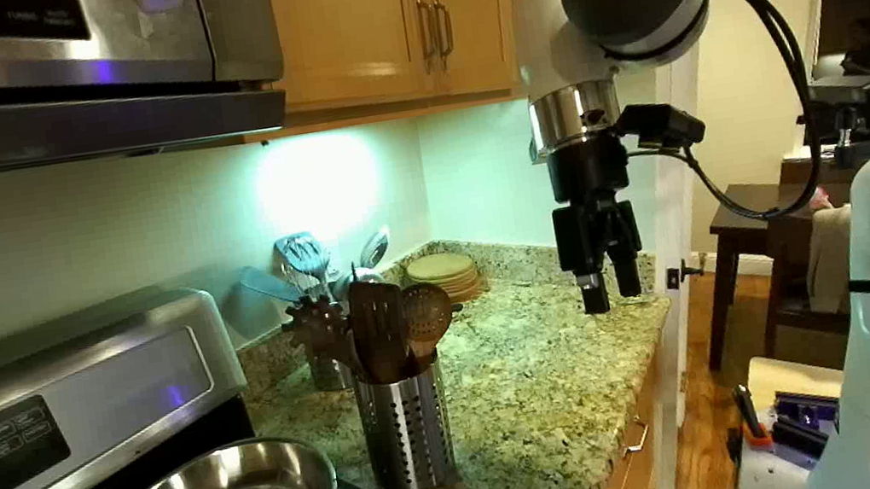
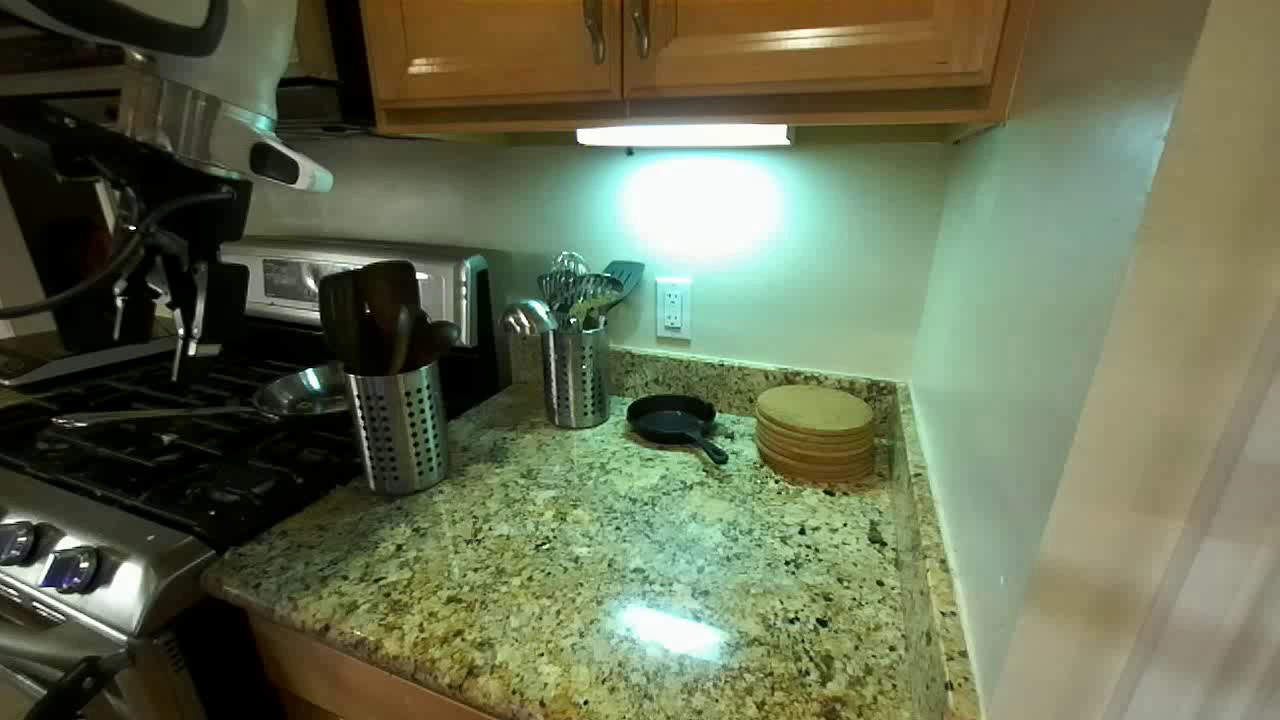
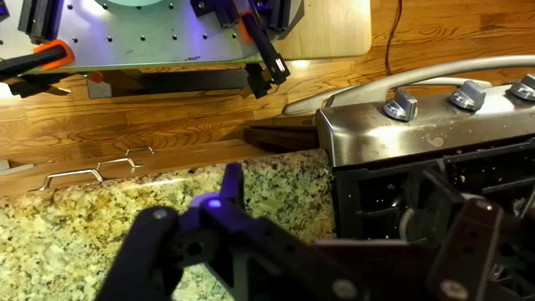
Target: Put the wooden spoon with holes on the counter
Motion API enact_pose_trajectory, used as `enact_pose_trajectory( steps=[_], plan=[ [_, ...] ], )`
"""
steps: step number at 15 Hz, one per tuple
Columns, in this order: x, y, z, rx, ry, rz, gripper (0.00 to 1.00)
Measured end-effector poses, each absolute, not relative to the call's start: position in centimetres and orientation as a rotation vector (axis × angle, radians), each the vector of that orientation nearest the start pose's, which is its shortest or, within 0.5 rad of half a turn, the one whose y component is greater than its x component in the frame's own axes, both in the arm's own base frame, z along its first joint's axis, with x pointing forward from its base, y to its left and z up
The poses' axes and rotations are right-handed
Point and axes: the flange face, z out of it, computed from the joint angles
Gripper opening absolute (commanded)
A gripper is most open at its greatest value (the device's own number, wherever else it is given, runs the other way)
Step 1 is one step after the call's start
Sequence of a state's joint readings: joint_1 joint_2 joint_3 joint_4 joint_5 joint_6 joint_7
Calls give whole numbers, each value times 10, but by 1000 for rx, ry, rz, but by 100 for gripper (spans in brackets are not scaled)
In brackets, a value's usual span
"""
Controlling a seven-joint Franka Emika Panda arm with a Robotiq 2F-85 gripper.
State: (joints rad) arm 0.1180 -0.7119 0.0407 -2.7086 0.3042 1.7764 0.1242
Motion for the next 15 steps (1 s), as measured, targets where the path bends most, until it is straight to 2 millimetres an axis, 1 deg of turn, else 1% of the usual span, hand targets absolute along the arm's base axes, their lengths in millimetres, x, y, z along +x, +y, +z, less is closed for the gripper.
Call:
enact_pose_trajectory(
  steps=[13,15],
  plan=[
    [297,73,422,-2888,104,365,100],
    [299,75,423,-2902,91,337,100]
  ],
)
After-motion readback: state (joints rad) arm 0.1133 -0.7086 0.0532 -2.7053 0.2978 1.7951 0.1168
